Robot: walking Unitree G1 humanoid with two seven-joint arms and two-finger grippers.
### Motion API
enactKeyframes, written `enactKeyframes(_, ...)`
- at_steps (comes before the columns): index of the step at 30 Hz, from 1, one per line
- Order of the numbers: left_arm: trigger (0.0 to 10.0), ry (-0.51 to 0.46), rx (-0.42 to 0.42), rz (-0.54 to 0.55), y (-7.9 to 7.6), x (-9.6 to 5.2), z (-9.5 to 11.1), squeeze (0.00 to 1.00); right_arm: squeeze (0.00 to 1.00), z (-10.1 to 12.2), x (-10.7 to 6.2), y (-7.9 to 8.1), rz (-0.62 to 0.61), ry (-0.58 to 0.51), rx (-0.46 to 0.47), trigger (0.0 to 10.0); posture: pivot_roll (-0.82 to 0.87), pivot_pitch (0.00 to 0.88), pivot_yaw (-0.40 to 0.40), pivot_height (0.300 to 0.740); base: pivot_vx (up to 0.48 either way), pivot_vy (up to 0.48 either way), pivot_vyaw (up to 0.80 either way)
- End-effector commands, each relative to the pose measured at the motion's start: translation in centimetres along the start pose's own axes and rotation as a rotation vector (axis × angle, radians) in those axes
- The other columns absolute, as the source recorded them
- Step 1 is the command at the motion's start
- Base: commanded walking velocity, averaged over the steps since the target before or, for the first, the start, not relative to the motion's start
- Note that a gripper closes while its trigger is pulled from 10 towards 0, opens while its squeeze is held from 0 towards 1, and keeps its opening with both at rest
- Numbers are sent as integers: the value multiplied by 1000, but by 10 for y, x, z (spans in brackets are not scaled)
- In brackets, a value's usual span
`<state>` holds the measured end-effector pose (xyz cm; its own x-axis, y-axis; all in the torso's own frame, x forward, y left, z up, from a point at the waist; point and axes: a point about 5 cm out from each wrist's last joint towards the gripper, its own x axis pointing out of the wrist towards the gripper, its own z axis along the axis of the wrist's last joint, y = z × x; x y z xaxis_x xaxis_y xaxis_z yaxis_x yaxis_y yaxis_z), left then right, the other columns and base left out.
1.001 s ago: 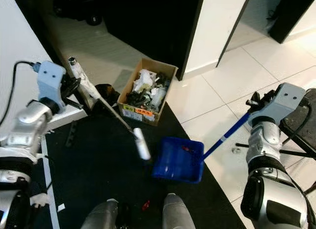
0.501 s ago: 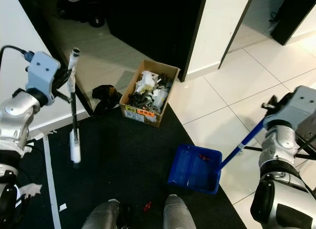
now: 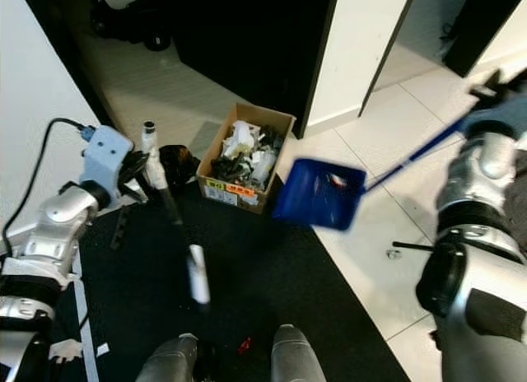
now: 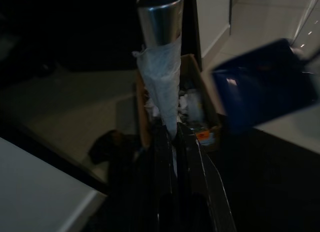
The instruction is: Sweep floor
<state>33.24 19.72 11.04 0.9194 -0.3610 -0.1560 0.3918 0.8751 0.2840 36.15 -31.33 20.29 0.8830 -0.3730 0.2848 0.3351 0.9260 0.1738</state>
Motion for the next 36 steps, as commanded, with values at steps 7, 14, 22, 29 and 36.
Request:
enactKeyframes(7, 10000, 42, -134, 112, -3, -8, -18, 0, 0, -47, -32, -17, -30, 171, -48, 10000, 13, 17, 16, 740, 0, 0, 0)
enactKeyframes(14, 10000, 81, -182, 148, -4, -12, -28, 0, 0, -58, -48, -38, -67, 199, -66, 10000, 5, 16, 28, 740, 0, 0, 0)
enactKeyframes(22, 10000, 132, -188, 145, -17, -11, -39, 0, 0, -89, -78, -42, -63, 315, -72, 10000, 1, 17, 37, 740, 0, 0, 0)
enactKeyframes(29, 10000, 255, -194, 68, -30, -14, -54, 0, 0, -125, -103, -23, 39, 561, -92, 10000, 1, 20, 31, 740, 0, 0, 0)
enactKeyframes(36, 10000, 266, -138, 8, -34, -11, -54, 0, 0, -128, -104, -15, 65, 570, -101, 10000, 3, 23, 24, 740, 0, 0, 0)
